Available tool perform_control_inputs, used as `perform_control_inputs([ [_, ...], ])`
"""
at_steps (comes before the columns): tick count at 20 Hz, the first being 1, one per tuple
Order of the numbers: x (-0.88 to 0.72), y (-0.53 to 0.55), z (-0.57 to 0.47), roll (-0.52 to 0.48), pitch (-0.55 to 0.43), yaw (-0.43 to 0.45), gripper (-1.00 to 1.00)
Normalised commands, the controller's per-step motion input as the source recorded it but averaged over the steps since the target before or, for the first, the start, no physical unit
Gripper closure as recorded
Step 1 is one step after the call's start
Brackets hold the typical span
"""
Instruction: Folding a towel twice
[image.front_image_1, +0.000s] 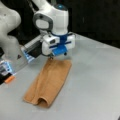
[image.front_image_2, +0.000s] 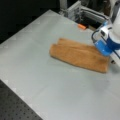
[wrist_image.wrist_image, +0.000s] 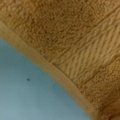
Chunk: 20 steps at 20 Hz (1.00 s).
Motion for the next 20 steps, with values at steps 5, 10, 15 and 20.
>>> perform_control_inputs([
  [5, 0.36, 0.26, -0.12, -0.247, 0.023, 0.007, -1.0],
  [10, 0.4, 0.33, -0.03, -0.192, 0.028, 0.0, -1.0],
  [15, 0.32, 0.26, 0.0, -0.209, 0.025, -0.001, -1.0],
  [20, 0.14, 0.12, -0.01, -0.242, 0.045, 0.061, -1.0],
])
